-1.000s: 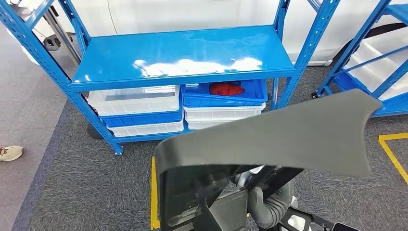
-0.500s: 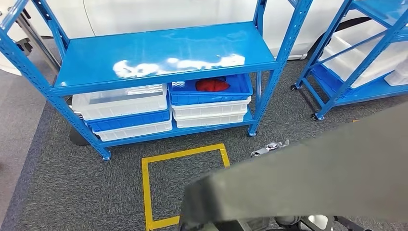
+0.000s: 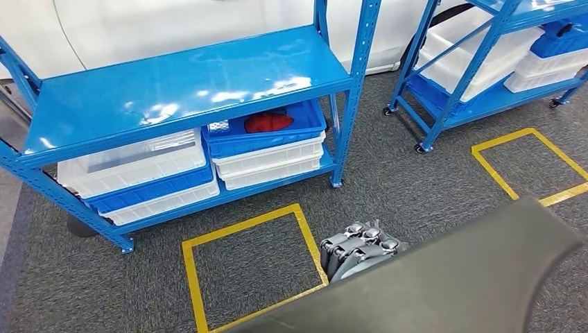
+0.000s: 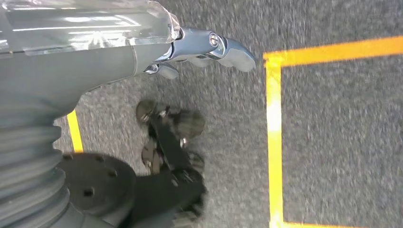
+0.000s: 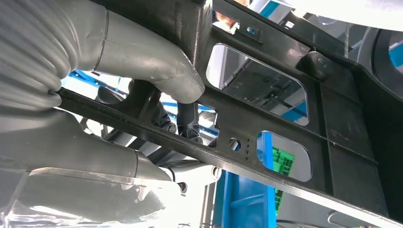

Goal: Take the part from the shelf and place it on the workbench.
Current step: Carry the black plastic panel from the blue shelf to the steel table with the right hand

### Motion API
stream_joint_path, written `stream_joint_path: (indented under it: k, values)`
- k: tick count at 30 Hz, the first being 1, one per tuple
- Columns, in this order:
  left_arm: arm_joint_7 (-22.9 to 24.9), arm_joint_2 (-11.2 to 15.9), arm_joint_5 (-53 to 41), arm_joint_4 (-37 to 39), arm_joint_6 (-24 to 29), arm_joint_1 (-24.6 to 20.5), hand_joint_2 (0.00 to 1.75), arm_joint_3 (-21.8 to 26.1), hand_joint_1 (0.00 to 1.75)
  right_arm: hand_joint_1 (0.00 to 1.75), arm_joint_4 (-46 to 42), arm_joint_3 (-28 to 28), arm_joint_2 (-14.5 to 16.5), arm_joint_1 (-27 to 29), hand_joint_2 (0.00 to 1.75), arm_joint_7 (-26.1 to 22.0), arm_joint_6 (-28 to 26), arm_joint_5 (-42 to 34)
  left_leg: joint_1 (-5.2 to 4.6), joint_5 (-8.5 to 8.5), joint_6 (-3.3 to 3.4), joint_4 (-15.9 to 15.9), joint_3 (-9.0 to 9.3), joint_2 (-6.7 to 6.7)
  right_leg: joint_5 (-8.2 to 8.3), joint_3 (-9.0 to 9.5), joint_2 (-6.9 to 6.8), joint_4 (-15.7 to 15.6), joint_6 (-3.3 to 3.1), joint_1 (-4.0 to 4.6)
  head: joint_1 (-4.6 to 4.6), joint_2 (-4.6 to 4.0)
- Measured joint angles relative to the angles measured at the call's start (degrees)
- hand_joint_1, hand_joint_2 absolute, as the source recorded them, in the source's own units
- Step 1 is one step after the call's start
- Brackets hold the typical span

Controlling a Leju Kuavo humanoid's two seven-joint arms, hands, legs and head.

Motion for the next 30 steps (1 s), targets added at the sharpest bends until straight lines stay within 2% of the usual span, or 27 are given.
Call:
stream_joint_path:
  k: [1, 3, 5, 6, 7, 8, 9, 10, 11, 12, 13, 14, 16, 17, 18, 20, 22, 24, 25, 26, 27, 28, 29, 30]
  values:
    - [0.05, -0.13, -0.02, 0.00, 0.10, 0.00, 1.75, -0.01, 0.00, 1.75, 0.23, 0.32, -0.01, -0.27, 1.75, 0.00, -0.12, -0.01, 0.05, 0.80, 0.20, -2.75, 1.18, -0.88, 0.03, -0.20, 0.48, 0.15, 0.30, 0.04, 0.00, 0.00]
    - [0.50, -0.47, -0.19, 0.00, 0.55, 0.03, 1.75, -0.08, 0.00, 1.75, 0.74, 0.94, -0.02, -0.71, 1.75, 0.00, -0.87, 0.06, -0.10, 0.83, 0.70, -4.68, 1.91, -1.78, 0.35, -0.69, 1.20, 0.21, 1.06, -0.03, 0.00, 0.00]
    - [1.19, -0.80, -0.38, 0.00, 1.10, 0.05, 1.75, -0.23, 0.00, 1.75, 1.26, 1.64, -0.08, -0.72, 1.75, -0.01, -2.06, 0.33, -0.16, 1.14, 1.46, -5.05, 1.91, -1.02, 0.69, -0.91, 1.82, -0.06, 1.87, -0.25, 0.00, 0.00]
    - [1.42, -0.93, -0.41, 0.00, 1.33, 0.03, 1.75, -0.28, 0.00, 1.75, 1.48, 1.95, -0.12, -0.66, 1.75, -0.01, -2.52, 0.45, -0.11, 1.41, 1.92, -5.38, 1.98, -0.53, 0.46, -1.10, 1.40, 0.18, 2.20, -0.25, 0.00, 0.00]
    - [1.54, -1.03, -0.27, 0.00, 1.54, 0.03, 1.75, -0.31, 0.00, 1.75, 1.64, 2.20, -0.19, -0.72, 1.75, 0.00, -2.74, 0.43, -0.01, 1.70, 2.36, -5.74, 2.03, 0.00, -0.37, -1.66, 0.44, 1.30, 2.48, -0.19, 0.01, 0.00]
    - [1.52, -1.10, -0.10, 0.00, 1.76, 0.06, 1.75, -0.31, 0.00, 1.75, 1.88, 2.39, -0.28, -0.90, 1.75, 0.00, -2.73, 0.06, 0.04, 1.92, 2.71, -6.03, 2.04, 0.58, -1.85, -2.75, -0.82, 3.63, 2.69, -0.18, 0.02, 0.00]
    - [1.40, -1.06, 0.13, 0.00, 1.99, 0.14, 1.75, -0.31, 0.00, 1.75, 2.22, 2.58, -0.36, -1.08, 1.75, 0.00, -2.52, -0.54, -0.15, 1.98, 2.90, -6.09, 2.00, 1.14, -3.76, -4.37, -2.16, 7.09, 2.89, -0.22, 0.02, 0.00]
    - [1.22, -1.00, 0.41, 0.01, 2.20, 0.26, 1.75, -0.31, 0.00, 1.75, 2.62, 2.76, -0.43, -1.22, 1.75, 0.00, -2.13, -1.26, -0.29, 1.99, 3.02, -6.08, 1.92, 1.74, -5.57, -6.15, -2.91, 10.97, 3.08, -0.32, 0.03, 0.00]
    - [0.96, -0.91, 0.62, 0.01, 2.31, 0.40, 1.75, -0.29, 0.00, 1.75, 3.07, 2.90, -0.47, -1.28, 1.75, -0.01, -1.60, -1.96, -0.41, 1.97, 3.06, -6.05, 1.87, 2.37, -6.68, -7.57, -3.27, 14.08, 3.21, -0.41, 0.02, 0.00]
    - [0.68, -0.82, 0.79, 0.01, 2.33, 0.48, 1.75, -0.28, 0.00, 1.75, 3.42, 2.98, -0.48, -1.27, 1.75, -0.01, -1.04, -2.45, -0.48, 1.95, 3.05, -6.01, 1.84, 2.98, -6.73, -8.09, -3.53, 15.40, 3.27, -0.44, 0.02, 0.00]
    - [0.45, -0.75, 0.88, 0.02, 2.32, 0.50, 1.75, -0.27, 0.00, 1.75, 3.68, 3.00, -0.48, -1.28, 1.75, -0.01, -0.57, -2.78, -0.51, 1.91, 3.01, -5.96, 1.84, 3.53, -5.69, -7.40, -3.79, 14.35, 3.25, -0.45, 0.02, 0.00]
    - [0.26, -0.70, 0.91, 0.02, 2.30, 0.47, 1.75, -0.26, 0.00, 1.75, 3.89, 3.02, -0.48, -1.29, 1.75, -0.01, -0.25, -2.97, -0.53, 1.84, 2.92, -5.90, 1.89, 4.03, -3.95, -5.60, -4.35, 11.19, 3.12, -0.41, 0.02, 0.00]
    - [0.08, -0.66, 0.97, 0.02, 2.27, 0.41, 1.75, -0.25, 0.00, 1.75, 4.17, 3.02, -0.47, -1.42, 1.75, -0.01, 0.03, -3.14, -0.73, 1.58, 2.53, -5.69, 2.01, 4.83, -1.18, -1.37, -6.54, 3.41, 2.41, -0.05, 0.02, 0.00]
    - [0.05, -0.64, 1.00, 0.02, 2.27, 0.42, 1.75, -0.25, 0.00, 1.75, 4.28, 3.02, -0.47, -1.50, 1.75, -0.01, 0.05, -3.16, -0.89, 1.45, 2.26, -5.59, 2.06, 5.22, -0.61, -0.16, -7.27, 0.99, 1.96, 0.20, 0.02, 0.00]
    - [0.04, -0.61, 1.02, 0.02, 2.27, 0.44, 1.75, -0.25, 0.00, 1.75, 4.39, 3.02, -0.46, -1.56, 1.75, -0.01, 0.05, -3.18, -1.03, 1.36, 1.97, -5.53, 2.09, 5.64, -0.58, 0.23, -7.55, -0.04, 1.53, 0.44, 0.02, 0.00]
    - [0.03, -0.55, 1.04, 0.02, 2.27, 0.38, 1.75, -0.24, 0.00, 1.75, 4.55, 3.02, -0.46, -1.60, 1.75, -0.01, 0.05, -3.21, -1.11, 1.17, 1.31, -5.53, 2.19, 6.36, -0.37, 0.06, -6.47, -0.31, 0.81, 0.50, 0.02, 0.00]
    - [0.01, -0.43, 1.04, 0.02, 2.27, 0.35, 1.75, -0.23, 0.00, 1.75, 4.63, 3.02, -0.44, -1.71, 1.75, -0.01, 0.05, -3.23, -0.91, -0.39, 0.70, -3.77, 1.60, 4.86, 0.02, 0.08, -5.45, -0.73, 0.07, 0.17, 0.02, 0.00]
    - [-0.01, -0.33, 1.01, 0.02, 2.25, 0.48, 1.75, -0.22, 0.00, 1.75, 4.71, 3.04, -0.38, -1.83, 1.75, -0.01, 0.07, -3.24, -0.66, -4.06, 0.29, 2.40, -1.01, 2.43, 0.28, 0.01, -4.38, -0.92, -0.40, -0.03, 0.02, 0.00]
    - [-0.02, -0.32, 1.01, 0.02, 2.25, 0.57, 1.75, -0.22, 0.00, 1.75, 4.81, 3.05, -0.35, -1.84, 1.75, -0.01, 0.17, -3.24, -0.59, -5.88, 0.16, 6.43, -2.81, 1.86, 0.33, -0.08, -3.78, -0.90, -0.48, -0.02, 0.02, 0.00]
    - [-0.09, -0.31, 1.04, 0.02, 2.26, 0.64, 1.75, -0.22, 0.00, 1.75, 4.93, 3.07, -0.33, -1.79, 1.75, -0.01, 0.44, -3.24, -0.53, -6.88, 0.03, 9.59, -4.27, 1.65, 0.36, -0.12, -3.12, -0.85, -0.52, 0.00, 0.02, 0.00]
    - [-0.28, -0.27, 1.12, 0.02, 2.29, 0.71, 1.75, -0.22, 0.00, 1.75, 5.03, 3.07, -0.30, -1.75, 1.75, -0.01, 0.93, -3.26, -0.47, -6.77, -0.04, 10.97, -4.93, 1.58, 0.38, -0.14, -2.40, -0.78, -0.52, 0.01, 0.02, 0.00]
    - [-0.59, -0.20, 1.26, 0.02, 2.26, 0.75, 1.75, -0.21, 0.00, 1.75, 5.10, 3.03, -0.18, -1.68, 1.75, -0.01, 1.64, -3.29, -0.39, -5.49, -0.06, 9.96, -4.51, 1.51, 0.37, -0.13, -1.67, -0.66, -0.50, 0.00, 0.02, 0.00]
    - [-1.03, -0.04, 1.44, 0.02, 2.13, 0.75, 1.75, -0.19, 0.00, 1.75, 5.10, 2.90, 0.09, -1.59, 1.75, -0.01, 2.49, -3.26, -0.28, -3.34, -0.03, 6.74, -3.06, 1.21, 0.34, -0.11, -0.93, -0.50, -0.43, -0.02, 0.02, 0.00]
    - [-1.44, 0.20, 1.59, 0.03, 1.96, 0.76, 1.75, -0.17, 0.00, 1.75, 5.04, 2.65, 0.48, -1.49, 1.75, -0.01, 3.22, -3.22, -0.13, -1.36, 0.09, 2.60, -1.18, 0.23, 0.30, -0.14, -0.24, -0.33, -0.30, -0.04, 0.02, 0.00]
